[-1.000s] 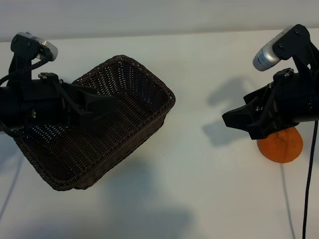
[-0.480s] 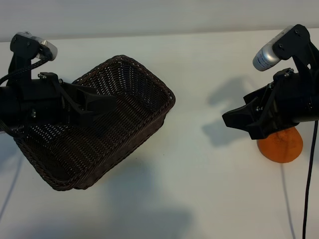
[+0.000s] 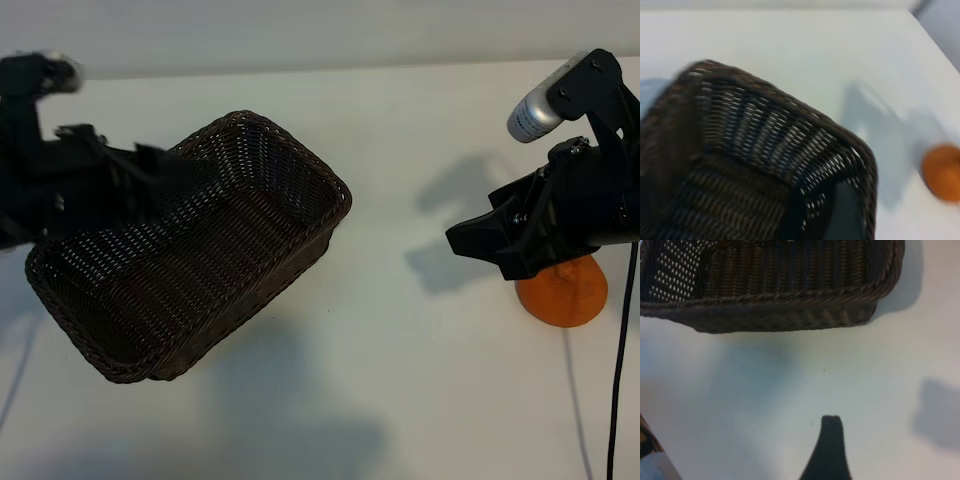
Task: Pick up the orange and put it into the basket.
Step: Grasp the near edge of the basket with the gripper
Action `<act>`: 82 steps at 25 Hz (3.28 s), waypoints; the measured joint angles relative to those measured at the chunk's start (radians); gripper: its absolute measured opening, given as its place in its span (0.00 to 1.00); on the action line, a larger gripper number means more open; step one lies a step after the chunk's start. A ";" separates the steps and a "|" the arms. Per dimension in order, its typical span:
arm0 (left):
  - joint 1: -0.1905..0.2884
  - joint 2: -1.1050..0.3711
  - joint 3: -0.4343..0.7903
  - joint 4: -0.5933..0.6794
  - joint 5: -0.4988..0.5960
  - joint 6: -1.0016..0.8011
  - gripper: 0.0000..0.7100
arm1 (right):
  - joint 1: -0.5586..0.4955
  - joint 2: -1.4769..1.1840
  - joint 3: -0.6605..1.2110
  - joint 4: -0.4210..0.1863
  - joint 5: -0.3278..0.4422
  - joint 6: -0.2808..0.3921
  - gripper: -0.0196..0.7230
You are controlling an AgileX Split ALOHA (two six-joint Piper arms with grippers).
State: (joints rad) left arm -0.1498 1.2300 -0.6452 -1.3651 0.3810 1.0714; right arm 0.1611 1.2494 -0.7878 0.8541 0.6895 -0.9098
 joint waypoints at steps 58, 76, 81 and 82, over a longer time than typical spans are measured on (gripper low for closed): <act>-0.001 -0.083 0.188 1.275 0.117 -1.732 0.82 | 0.000 0.000 -0.001 0.006 0.033 0.000 0.83; -0.001 0.090 0.189 1.336 -0.084 -1.834 0.82 | 0.000 0.000 -0.001 0.022 0.039 -0.014 0.83; -0.001 0.140 0.189 1.333 -0.116 -1.834 0.78 | 0.000 0.000 -0.001 0.022 0.040 -0.014 0.83; -0.001 0.146 0.189 1.333 -0.121 -1.834 0.76 | 0.000 0.000 -0.001 0.022 0.040 -0.016 0.83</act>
State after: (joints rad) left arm -0.1507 1.3762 -0.4562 -0.0323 0.2600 -0.7626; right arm 0.1611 1.2494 -0.7885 0.8758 0.7291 -0.9254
